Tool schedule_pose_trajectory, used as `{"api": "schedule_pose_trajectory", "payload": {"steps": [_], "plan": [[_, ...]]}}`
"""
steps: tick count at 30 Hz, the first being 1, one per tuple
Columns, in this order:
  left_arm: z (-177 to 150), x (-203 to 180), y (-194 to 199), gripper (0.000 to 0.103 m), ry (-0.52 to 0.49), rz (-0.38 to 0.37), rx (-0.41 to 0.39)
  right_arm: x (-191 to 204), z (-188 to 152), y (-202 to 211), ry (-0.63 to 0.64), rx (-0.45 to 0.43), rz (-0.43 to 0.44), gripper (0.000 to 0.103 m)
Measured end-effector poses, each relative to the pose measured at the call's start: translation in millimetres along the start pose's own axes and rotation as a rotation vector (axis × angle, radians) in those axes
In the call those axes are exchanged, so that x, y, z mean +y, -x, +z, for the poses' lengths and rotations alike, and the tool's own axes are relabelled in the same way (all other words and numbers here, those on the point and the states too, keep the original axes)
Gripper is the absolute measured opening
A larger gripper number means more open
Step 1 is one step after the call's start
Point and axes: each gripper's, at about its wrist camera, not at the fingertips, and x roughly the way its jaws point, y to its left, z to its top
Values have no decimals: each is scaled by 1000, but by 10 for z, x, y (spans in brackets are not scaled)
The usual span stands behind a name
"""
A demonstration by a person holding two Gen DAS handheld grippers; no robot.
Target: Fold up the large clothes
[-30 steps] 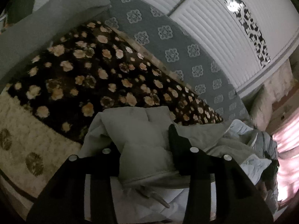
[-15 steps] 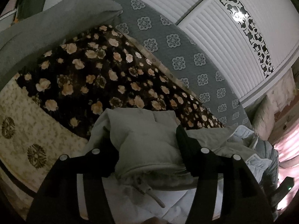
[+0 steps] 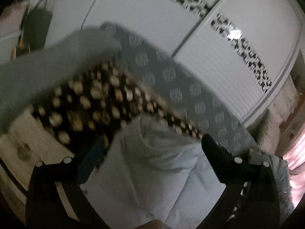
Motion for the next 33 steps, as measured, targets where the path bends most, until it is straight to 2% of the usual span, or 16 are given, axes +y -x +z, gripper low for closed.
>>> {"api": "schedule_pose_trajectory", "payload": {"steps": [2, 4, 7, 10, 13, 18, 21, 22, 25, 27, 29, 31, 33], "plan": [[18, -41, 112, 100, -22, -3, -37, 35, -17, -5, -3, 1, 6, 101], [-75, -163, 164, 100, -86, -5, -44, 30, -14, 14, -16, 0, 18, 101], [-404, -481, 10, 100, -247, -16, 38, 18, 25, 100, -48, -22, 22, 101], [-824, -788, -204, 100, -397, 10, 97, 32, 32, 372, -56, -117, -53, 101], [-1155, -1048, -373, 100, -527, 10, 138, 53, -23, 550, -74, -130, -14, 101], [-1430, -1196, -475, 100, -607, -16, 195, 169, -303, 572, -39, -56, 26, 101], [-1566, -1178, -625, 100, -649, 18, 218, 256, -282, 406, 5, -82, -6, 101], [-1566, -1149, -714, 100, -646, 23, 226, 284, -249, 355, 25, -102, -28, 101], [-1371, -945, -943, 100, -519, -3, 277, 335, -78, 124, 126, -122, -88, 101], [-1250, -845, -1064, 100, -503, 32, 267, 218, 39, -26, 114, -92, -98, 101], [-1125, -702, -1205, 100, -510, 103, 233, 69, 123, -119, 60, -63, -102, 101], [-1001, -519, -1352, 100, -449, 151, 236, -22, 186, -227, 38, -31, -102, 102], [-879, -328, -1490, 100, -363, 168, 248, -46, 258, -396, 57, 19, -96, 102]]}}
